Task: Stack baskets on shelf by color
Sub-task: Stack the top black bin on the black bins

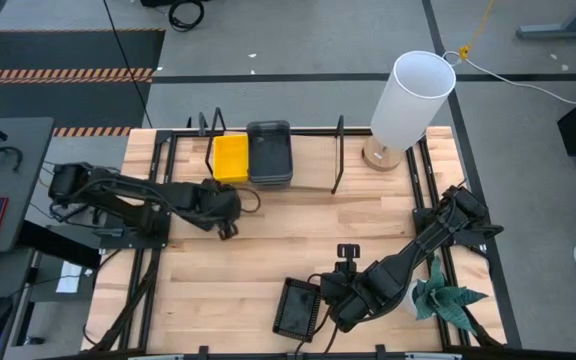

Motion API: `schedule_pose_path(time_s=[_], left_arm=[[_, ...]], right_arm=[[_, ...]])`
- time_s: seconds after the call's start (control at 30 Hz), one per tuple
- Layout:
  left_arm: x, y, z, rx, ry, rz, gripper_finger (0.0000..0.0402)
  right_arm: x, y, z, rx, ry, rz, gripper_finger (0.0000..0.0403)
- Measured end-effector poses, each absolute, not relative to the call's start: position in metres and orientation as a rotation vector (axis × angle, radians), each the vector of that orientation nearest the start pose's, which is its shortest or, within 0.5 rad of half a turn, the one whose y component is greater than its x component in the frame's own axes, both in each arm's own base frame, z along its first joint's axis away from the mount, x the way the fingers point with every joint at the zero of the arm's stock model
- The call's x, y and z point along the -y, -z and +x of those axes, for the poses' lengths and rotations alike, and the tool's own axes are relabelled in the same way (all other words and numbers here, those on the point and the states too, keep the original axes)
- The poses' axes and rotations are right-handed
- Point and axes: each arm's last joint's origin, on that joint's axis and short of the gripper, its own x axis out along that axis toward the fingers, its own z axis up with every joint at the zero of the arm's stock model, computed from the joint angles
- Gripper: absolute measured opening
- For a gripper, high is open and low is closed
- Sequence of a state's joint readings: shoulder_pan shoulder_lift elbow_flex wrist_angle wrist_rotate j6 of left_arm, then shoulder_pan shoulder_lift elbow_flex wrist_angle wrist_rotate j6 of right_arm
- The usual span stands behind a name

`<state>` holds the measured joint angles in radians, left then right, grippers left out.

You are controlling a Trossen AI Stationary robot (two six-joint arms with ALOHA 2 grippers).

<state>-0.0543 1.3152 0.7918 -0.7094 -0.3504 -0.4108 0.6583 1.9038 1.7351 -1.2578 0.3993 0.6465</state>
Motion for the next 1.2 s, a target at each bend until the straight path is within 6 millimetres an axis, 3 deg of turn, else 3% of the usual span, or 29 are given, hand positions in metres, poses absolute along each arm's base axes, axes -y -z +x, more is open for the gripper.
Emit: schedule_pose_path(time_s=[0.2,0.43,0.77,1.07,1.2], left_arm=[[-0.012,-0.190,0.218,-1.154,-0.584,-0.154,0.0228],[-0.023,-0.171,0.210,-1.220,-0.645,-0.175,0.0222],[-0.020,-0.165,0.204,-1.298,-0.559,-0.239,0.0148],[0.001,-0.164,0.203,-1.358,-0.407,-0.334,0.0015],[0.019,-0.166,0.202,-1.387,-0.357,-0.362,0.0018]], right_arm=[[-0.218,-0.278,0.302,-1.204,0.175,-0.167,0.0134],[-0.219,-0.278,0.302,-1.195,0.171,-0.160,0.0134],[-0.220,-0.278,0.303,-1.189,0.166,-0.157,0.0134],[-0.220,-0.278,0.303,-1.187,0.164,-0.156,0.0134],[-0.220,-0.278,0.303,-1.187,0.164,-0.158,0.0134]])
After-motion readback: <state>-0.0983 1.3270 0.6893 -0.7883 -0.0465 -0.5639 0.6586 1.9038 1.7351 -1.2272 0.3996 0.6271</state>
